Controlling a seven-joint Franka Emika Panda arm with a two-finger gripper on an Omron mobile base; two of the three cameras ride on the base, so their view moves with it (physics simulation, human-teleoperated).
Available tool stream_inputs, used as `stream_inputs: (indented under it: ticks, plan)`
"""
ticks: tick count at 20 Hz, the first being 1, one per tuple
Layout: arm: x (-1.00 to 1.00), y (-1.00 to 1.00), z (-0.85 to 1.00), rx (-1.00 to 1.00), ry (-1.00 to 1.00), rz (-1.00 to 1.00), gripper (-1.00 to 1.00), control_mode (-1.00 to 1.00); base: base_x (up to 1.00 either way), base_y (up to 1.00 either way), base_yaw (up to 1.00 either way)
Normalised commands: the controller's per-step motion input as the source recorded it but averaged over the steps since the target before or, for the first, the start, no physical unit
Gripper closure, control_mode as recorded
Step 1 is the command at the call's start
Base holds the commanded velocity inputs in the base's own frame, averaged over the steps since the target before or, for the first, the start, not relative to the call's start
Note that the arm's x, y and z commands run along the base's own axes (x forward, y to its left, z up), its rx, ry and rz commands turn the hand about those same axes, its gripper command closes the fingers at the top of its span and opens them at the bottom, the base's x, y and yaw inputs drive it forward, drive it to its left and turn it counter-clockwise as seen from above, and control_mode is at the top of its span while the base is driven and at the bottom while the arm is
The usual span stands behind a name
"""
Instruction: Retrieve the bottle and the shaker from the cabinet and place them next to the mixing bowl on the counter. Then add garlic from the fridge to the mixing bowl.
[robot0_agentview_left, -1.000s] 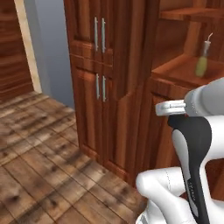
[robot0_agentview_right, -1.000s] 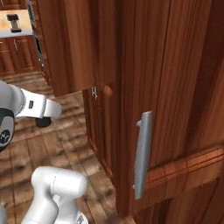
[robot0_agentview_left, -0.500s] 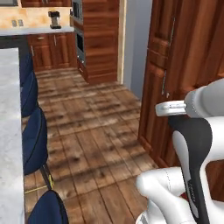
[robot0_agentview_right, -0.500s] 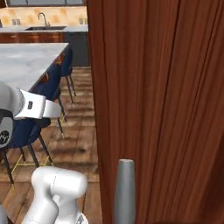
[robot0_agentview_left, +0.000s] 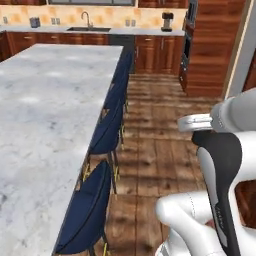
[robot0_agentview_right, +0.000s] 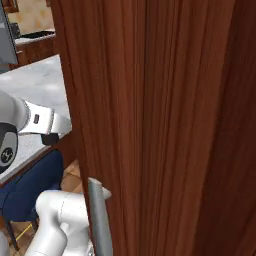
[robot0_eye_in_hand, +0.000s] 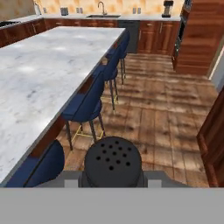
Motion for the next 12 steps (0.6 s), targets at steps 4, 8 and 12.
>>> stream_inputs:
  ticks: [4, 8, 12]
  plan:
    - [0.00, 0.00, 0.00, 0.00, 0.00, 0.00, 1.00, 1.00, -1.00, 0.58, 0.67]
    - [0.00, 0.00, 0.00, 0.00, 0.00, 0.00, 1.00, 1.00, -0.64, 0.70, 0.61]
    - [0.00, 0.00, 0.00, 0.00, 0.00, 0.00, 1.00, 1.00, -0.45, 0.95, 0.42]
